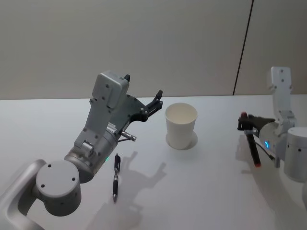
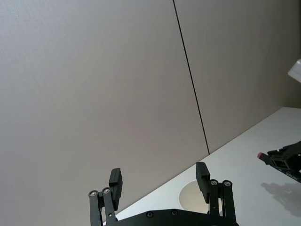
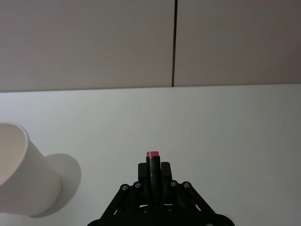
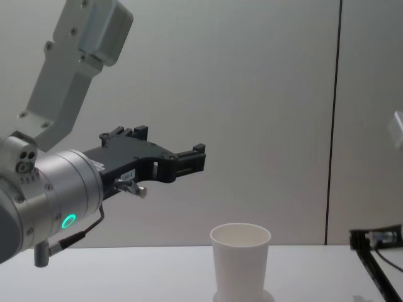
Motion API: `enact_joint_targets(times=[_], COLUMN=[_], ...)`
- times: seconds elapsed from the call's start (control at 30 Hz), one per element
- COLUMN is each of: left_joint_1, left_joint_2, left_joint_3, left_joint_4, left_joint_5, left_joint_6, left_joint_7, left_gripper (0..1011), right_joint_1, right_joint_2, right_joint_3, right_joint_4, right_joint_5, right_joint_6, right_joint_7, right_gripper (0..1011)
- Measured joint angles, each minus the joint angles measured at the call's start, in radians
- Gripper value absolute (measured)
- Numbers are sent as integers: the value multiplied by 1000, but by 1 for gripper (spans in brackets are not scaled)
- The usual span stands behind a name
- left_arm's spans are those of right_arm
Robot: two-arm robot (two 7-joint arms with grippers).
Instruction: Place the pen into the pen holder.
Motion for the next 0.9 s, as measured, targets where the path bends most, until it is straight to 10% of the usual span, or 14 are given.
enact_joint_targets(times=[0.9], left_joint_1=[0], left_joint_2=[0], left_joint_3=[0], left_joint_4=[0], left_joint_5=[0], left_joint_6=[0], left_joint_7=[0], left_gripper=[1003], right_joint_1=[-28], right_joint_2=[-26], right_joint_3=[-42], right_joint_4=[-58], right_joint_5=[-20], right_joint_6=[-400], right_joint_7=[93], right_gripper=[157])
